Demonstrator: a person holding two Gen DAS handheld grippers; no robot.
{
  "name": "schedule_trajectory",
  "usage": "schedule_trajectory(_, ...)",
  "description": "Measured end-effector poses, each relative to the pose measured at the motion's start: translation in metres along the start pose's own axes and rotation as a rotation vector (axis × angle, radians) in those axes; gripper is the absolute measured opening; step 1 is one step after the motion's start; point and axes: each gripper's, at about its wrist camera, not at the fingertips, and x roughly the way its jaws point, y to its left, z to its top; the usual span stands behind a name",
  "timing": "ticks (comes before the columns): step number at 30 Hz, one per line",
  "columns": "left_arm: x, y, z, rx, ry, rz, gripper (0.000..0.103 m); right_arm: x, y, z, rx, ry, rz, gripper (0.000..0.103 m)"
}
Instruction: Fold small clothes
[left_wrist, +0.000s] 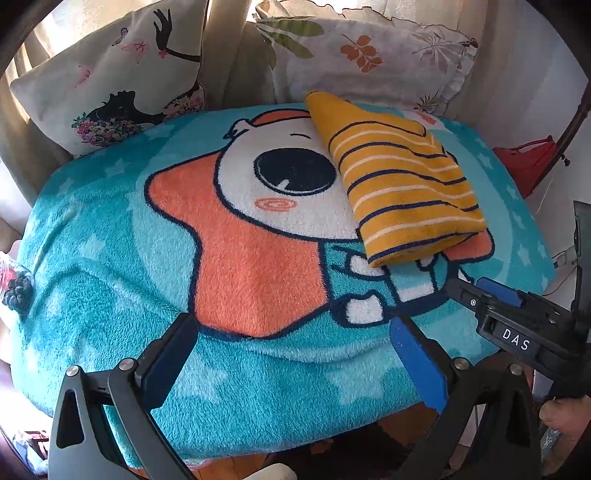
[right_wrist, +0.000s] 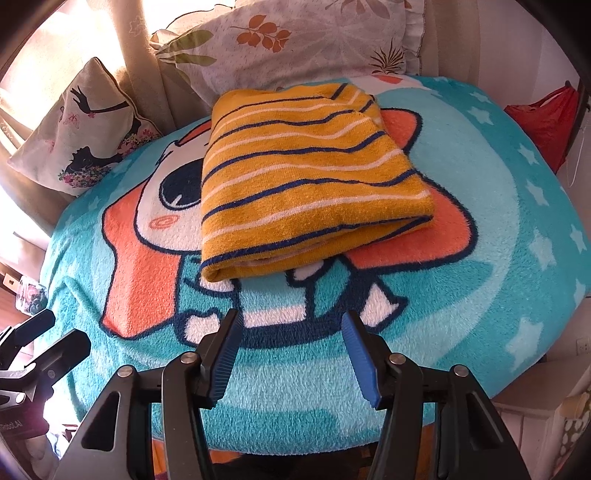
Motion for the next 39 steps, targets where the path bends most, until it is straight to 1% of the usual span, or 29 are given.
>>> schedule_trajectory(6,0.001,-0.004,0.0,0.0,0.003,0.005,0.103,0.001,0.0,-0.001,-0.006,0.001,0.009,0.061)
schedule_trajectory(10,0.004,-0.004,0.001,-0.023,0.014,0.007,0.103,0.003,-0.003,0.003,-0.008,-0.003,0.013,0.061)
schedule_trajectory(14,0.005,-0.006,0.004,-0.047,0.014,0.004,0.103,-0.005,-0.017,0.012,0.016,-0.046,-0.009,0.061)
schedule_trajectory(16,0.005,-0.009,0.007,-0.053,0.013,0.004,0.103,-0.011,-0.024,0.021,0.017,-0.076,-0.02,0.061)
schedule_trajectory(20,0.003,-0.02,0.014,-0.055,0.003,0.009,0.103,-0.017,-0.03,0.054,-0.004,-0.121,0.031,0.061)
schedule_trajectory(24,0.001,-0.028,0.019,-0.068,-0.007,0.024,0.103,-0.011,-0.033,0.087,0.013,-0.127,0.103,0.061)
schedule_trajectory(27,0.004,-0.027,0.021,-0.107,0.002,0.039,0.103,-0.001,-0.023,0.102,-0.035,-0.119,0.134,0.06)
schedule_trajectory(29,0.007,-0.025,0.021,-0.143,0.012,0.047,0.103,0.01,-0.013,0.112,-0.107,-0.103,0.15,0.049)
schedule_trajectory(30,0.009,-0.024,0.02,-0.159,0.018,0.051,0.103,0.017,-0.009,0.117,-0.135,-0.091,0.157,0.041)
schedule_trajectory(31,0.011,-0.024,0.02,-0.173,0.025,0.053,0.103,0.024,-0.005,0.124,-0.156,-0.083,0.163,0.038)
schedule_trajectory(32,0.012,-0.025,0.02,-0.184,0.031,0.055,0.103,0.031,0.0,0.131,-0.174,-0.077,0.172,0.038)
schedule_trajectory(34,0.016,-0.03,0.019,-0.192,0.043,0.063,0.103,0.044,0.012,0.145,-0.213,-0.064,0.195,0.032)
schedule_trajectory(37,0.02,-0.036,0.016,-0.197,0.056,0.074,0.103,0.058,0.034,0.163,-0.274,-0.063,0.229,0.031)
schedule_trajectory(39,0.022,-0.037,0.014,-0.209,0.066,0.084,0.103,0.073,0.049,0.174,-0.31,-0.047,0.243,0.031)
